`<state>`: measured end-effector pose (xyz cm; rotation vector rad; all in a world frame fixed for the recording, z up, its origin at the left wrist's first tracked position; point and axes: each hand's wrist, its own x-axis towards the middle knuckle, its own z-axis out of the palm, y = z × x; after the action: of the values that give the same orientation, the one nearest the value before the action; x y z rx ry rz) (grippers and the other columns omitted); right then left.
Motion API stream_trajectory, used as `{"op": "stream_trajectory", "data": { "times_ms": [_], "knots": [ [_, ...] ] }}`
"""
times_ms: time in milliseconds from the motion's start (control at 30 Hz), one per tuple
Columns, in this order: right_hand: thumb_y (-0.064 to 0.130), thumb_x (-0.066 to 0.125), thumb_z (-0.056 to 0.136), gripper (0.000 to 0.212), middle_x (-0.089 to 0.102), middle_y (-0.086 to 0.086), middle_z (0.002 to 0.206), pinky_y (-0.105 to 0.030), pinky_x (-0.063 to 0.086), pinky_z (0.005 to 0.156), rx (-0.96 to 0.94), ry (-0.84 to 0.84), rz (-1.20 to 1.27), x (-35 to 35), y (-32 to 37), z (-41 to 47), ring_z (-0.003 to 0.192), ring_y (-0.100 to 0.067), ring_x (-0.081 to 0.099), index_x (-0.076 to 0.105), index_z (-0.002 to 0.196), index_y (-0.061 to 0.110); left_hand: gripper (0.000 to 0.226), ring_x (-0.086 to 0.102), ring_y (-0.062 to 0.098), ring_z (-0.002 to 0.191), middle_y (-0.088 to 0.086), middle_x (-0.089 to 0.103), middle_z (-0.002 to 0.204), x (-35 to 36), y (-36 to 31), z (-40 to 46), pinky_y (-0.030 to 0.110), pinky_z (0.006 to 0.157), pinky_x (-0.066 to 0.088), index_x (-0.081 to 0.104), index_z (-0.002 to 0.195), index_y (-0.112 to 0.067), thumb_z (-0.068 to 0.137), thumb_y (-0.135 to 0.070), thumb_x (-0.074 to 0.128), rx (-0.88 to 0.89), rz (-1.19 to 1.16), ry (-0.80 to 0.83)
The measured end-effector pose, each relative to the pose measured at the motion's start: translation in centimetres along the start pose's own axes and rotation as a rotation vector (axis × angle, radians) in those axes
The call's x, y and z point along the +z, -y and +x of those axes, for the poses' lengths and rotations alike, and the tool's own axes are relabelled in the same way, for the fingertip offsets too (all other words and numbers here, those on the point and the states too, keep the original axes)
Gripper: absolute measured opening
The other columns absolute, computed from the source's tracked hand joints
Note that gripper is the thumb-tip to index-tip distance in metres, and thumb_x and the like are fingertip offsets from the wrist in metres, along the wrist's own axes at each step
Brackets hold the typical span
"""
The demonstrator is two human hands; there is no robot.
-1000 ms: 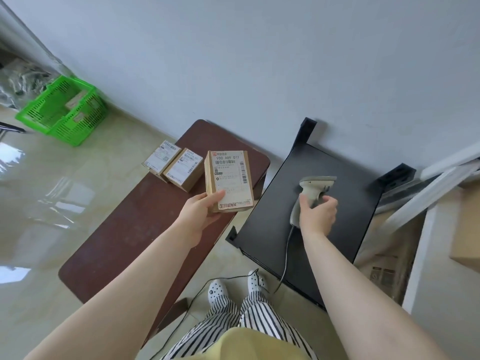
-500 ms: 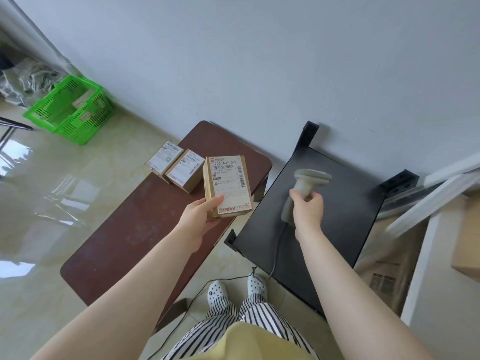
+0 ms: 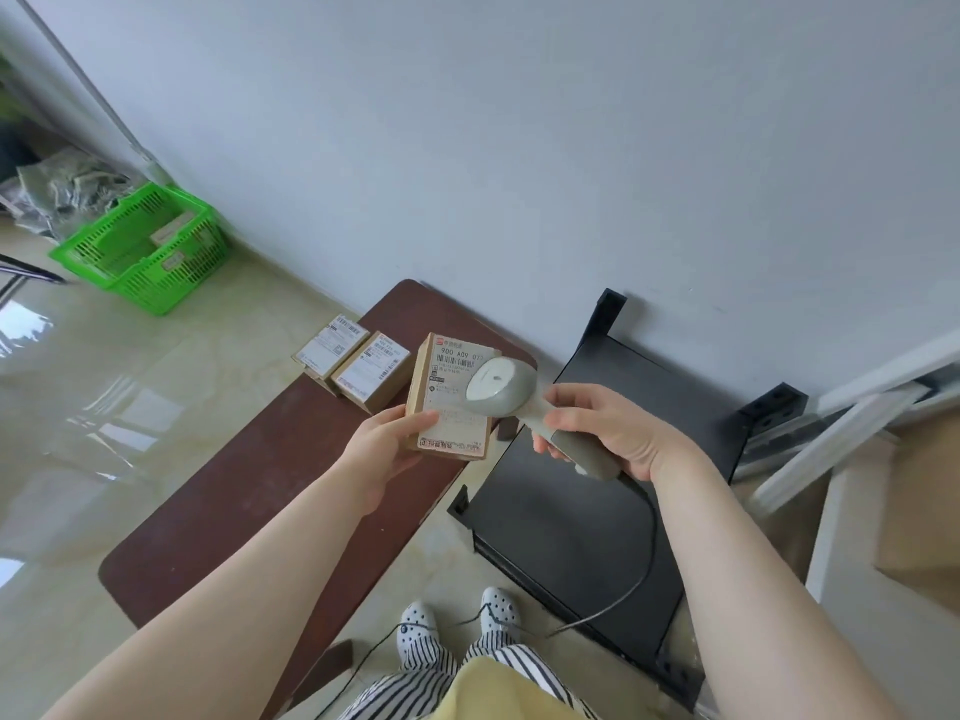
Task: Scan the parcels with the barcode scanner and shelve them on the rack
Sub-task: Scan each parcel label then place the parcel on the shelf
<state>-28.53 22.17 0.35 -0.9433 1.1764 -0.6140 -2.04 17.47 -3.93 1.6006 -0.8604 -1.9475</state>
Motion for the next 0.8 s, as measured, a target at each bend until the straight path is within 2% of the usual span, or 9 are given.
{"op": "stream_trajectory", "data": {
  "times_ms": [100, 200, 367, 533, 700, 800],
  "knots": [
    [0.025, 0.064, 0.081, 0.018, 0.069, -0.011, 0.083, -0.021, 0.046, 0.053, 0.022, 0.060, -0.109, -0.3, 1.6, -0.2, 0.066, -0.015, 0.059, 0.060, 0.092, 0.011, 0.026, 0.076, 0.010, 0.087, 0.002, 0.079, 0.104, -1.0, -0.4, -0.3, 0.019, 0.072, 0.055, 0.069, 0.121, -0.016, 0.096, -0.018, 0.067, 0.002, 0.024, -0.004],
    [0.024, 0.063, 0.079, 0.023, 0.070, -0.008, 0.081, -0.018, 0.046, 0.052, 0.044, 0.081, -0.216, -0.6, 3.1, 0.0, 0.068, -0.015, 0.061, 0.061, 0.096, 0.009, 0.027, 0.075, 0.008, 0.084, 0.001, 0.079, 0.103, -1.8, -0.6, -0.4, 0.018, 0.069, 0.055, 0.070, 0.122, -0.017, 0.095, -0.016, 0.067, 0.000, 0.026, -0.014],
    [0.024, 0.063, 0.079, 0.020, 0.071, -0.007, 0.080, -0.021, 0.050, 0.063, 0.071, 0.107, -0.303, -0.4, 4.0, 0.5, 0.072, -0.016, 0.063, 0.062, 0.094, 0.012, 0.024, 0.075, 0.006, 0.079, -0.001, 0.079, 0.097, -2.8, -0.6, -0.6, 0.015, 0.061, 0.056, 0.070, 0.119, -0.016, 0.095, -0.015, 0.066, -0.001, 0.004, -0.016],
    [0.023, 0.062, 0.078, 0.019, 0.071, -0.005, 0.077, -0.022, 0.051, 0.068, 0.080, 0.129, -0.330, 0.4, 4.0, 0.8, 0.071, -0.013, 0.064, 0.062, 0.093, 0.012, 0.028, 0.075, 0.007, 0.083, 0.002, 0.079, 0.103, -3.4, -0.3, -0.5, 0.019, 0.069, 0.054, 0.070, 0.122, -0.014, 0.095, -0.016, 0.067, 0.003, -0.013, -0.017],
    [0.027, 0.063, 0.077, 0.019, 0.068, -0.006, 0.077, -0.021, 0.045, 0.052, 0.065, 0.085, -0.216, 1.7, 4.4, 1.0, 0.065, -0.013, 0.059, 0.059, 0.089, 0.014, 0.024, 0.075, 0.008, 0.084, 0.002, 0.079, 0.103, -3.5, -0.1, -0.4, 0.021, 0.072, 0.054, 0.070, 0.120, -0.016, 0.096, -0.017, 0.066, 0.014, -0.047, -0.017],
    [0.029, 0.061, 0.080, 0.020, 0.066, -0.009, 0.077, -0.024, 0.046, 0.055, 0.002, -0.020, 0.024, 3.3, 4.2, 1.7, 0.063, -0.018, 0.057, 0.059, 0.089, 0.012, 0.023, 0.075, 0.011, 0.087, 0.002, 0.079, 0.103, -3.1, 0.2, -0.2, 0.023, 0.075, 0.054, 0.069, 0.120, -0.014, 0.097, -0.017, 0.065, 0.014, -0.095, -0.012]
  ]
}}
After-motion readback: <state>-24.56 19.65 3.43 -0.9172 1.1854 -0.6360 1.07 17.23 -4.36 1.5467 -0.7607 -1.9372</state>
